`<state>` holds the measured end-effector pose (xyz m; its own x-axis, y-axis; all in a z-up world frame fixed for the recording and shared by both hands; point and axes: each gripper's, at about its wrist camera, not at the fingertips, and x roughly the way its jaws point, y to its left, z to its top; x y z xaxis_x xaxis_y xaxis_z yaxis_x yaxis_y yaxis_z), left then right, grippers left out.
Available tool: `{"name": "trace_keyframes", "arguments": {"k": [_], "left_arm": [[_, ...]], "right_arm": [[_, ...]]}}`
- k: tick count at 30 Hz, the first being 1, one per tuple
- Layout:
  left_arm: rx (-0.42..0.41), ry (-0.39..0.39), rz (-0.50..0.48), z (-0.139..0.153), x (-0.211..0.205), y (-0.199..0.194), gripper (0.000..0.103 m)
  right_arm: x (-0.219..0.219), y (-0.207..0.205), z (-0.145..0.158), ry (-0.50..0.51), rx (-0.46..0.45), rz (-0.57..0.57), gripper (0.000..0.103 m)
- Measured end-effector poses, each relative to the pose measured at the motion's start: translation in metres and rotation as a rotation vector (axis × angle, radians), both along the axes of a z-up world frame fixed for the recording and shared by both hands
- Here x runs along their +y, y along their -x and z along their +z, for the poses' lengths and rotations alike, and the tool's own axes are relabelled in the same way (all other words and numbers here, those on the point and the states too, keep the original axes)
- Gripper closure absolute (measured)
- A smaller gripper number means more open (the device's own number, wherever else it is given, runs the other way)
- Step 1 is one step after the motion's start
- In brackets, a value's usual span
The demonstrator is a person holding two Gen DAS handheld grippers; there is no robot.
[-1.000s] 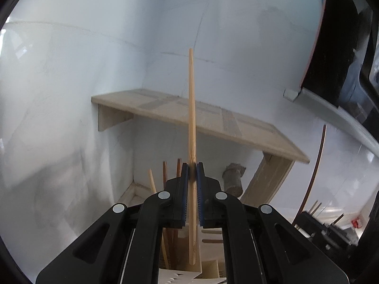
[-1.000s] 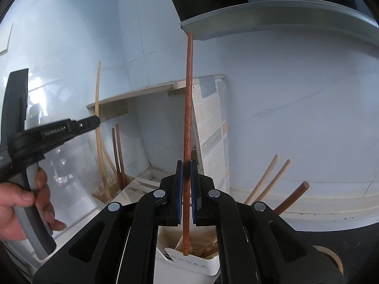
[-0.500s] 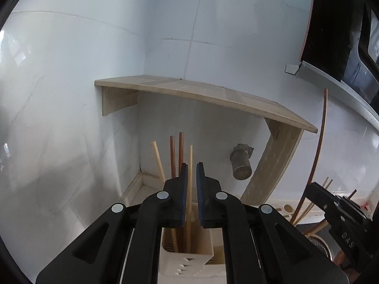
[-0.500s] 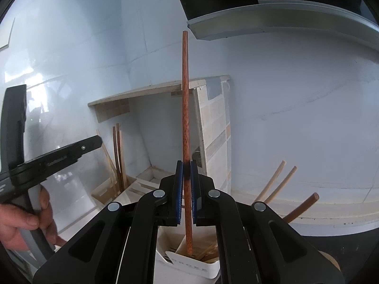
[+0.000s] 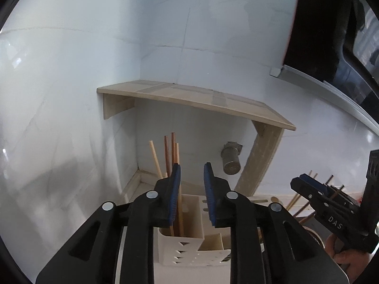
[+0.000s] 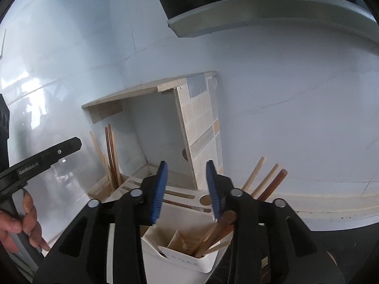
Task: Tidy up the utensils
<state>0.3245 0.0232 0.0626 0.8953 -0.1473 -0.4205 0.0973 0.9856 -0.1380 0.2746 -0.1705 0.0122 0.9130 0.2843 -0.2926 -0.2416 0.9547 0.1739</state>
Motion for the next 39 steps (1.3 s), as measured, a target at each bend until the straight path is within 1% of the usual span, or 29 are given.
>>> {"name": "trace_keyframes", "arguments": {"k": [2,3,4,5,6,7,10,12,14,15,16,17,23,26,27,29,30,32,34,37,39], "left_arm": [[-0.006,-0.01,-0.008,0.003,-0.002,0.006,0.077],[-0.008,-0.01,-0.011,0.004,-0.002,0.009,0.074],[-0.005,-0.008,-0.013,0.005,-0.001,0.015,0.071],[-0.001,-0.009,-0.014,0.005,-0.001,0.02,0.065],[0.001,-0.012,-0.016,0.005,-0.002,0.023,0.06],[0.01,-0.018,-0.019,0.004,-0.002,0.029,0.059],[0.049,-0.039,-0.033,0.001,-0.003,0.038,0.058],[0.054,-0.045,-0.031,-0.001,-0.003,0.044,0.051],[0.063,-0.041,-0.035,-0.001,-0.002,0.05,0.046],[0.067,-0.043,-0.036,-0.002,-0.003,0.055,0.04],[0.072,-0.05,-0.037,-0.003,-0.003,0.06,0.037],[0.075,-0.054,-0.039,-0.003,-0.004,0.064,0.032],[0.113,-0.07,-0.064,-0.011,-0.004,0.089,0.023],[0.122,-0.076,-0.067,-0.016,-0.003,0.103,0.014],[0.127,-0.084,-0.063,-0.018,-0.003,0.108,0.012],[0.135,-0.091,-0.065,-0.022,-0.002,0.113,0.008],[0.137,-0.085,-0.071,-0.023,-0.002,0.116,0.006],[0.14,-0.076,-0.074,-0.022,-0.001,0.121,0.006],[0.16,-0.07,-0.061,-0.022,-0.001,0.124,0.006],[0.179,-0.04,-0.041,-0.024,0.003,0.126,0.006],[0.166,-0.065,-0.036,-0.026,0.001,0.13,0.006]], "right_arm": [[-0.002,0.004,0.002,0.002,0.004,-0.002,0.063],[-0.001,0.007,0.004,0.008,0.007,-0.004,0.062],[-0.001,0.01,0.006,0.012,0.007,-0.003,0.058],[-0.002,0.014,0.008,0.016,0.006,-0.004,0.056],[-0.001,0.019,0.01,0.025,0.004,-0.008,0.051],[0.0,0.024,0.011,0.033,0.003,-0.01,0.046],[-0.003,0.039,0.014,0.035,-0.001,-0.016,0.039],[-0.005,0.048,0.014,0.034,0.006,-0.017,0.037],[-0.005,0.056,0.013,0.035,0.013,-0.018,0.036],[-0.006,0.061,0.013,0.037,0.016,-0.018,0.033],[-0.007,0.068,0.013,0.04,0.019,-0.019,0.03],[-0.008,0.072,0.013,0.044,0.024,-0.021,0.029],[-0.011,0.096,0.002,0.086,0.054,-0.006,0.026],[-0.009,0.109,-0.003,0.127,0.05,0.011,0.022],[-0.007,0.112,-0.005,0.14,0.049,0.022,0.021],[-0.005,0.117,-0.009,0.143,0.062,0.043,0.019],[-0.005,0.12,-0.012,0.138,0.07,0.05,0.016],[-0.003,0.124,-0.018,0.146,0.077,0.063,0.015],[0.002,0.129,-0.022,0.164,0.076,0.082,0.013],[0.003,0.133,-0.024,0.135,0.086,0.099,0.009],[0.005,0.137,-0.025,0.136,0.082,0.104,0.008]]}}
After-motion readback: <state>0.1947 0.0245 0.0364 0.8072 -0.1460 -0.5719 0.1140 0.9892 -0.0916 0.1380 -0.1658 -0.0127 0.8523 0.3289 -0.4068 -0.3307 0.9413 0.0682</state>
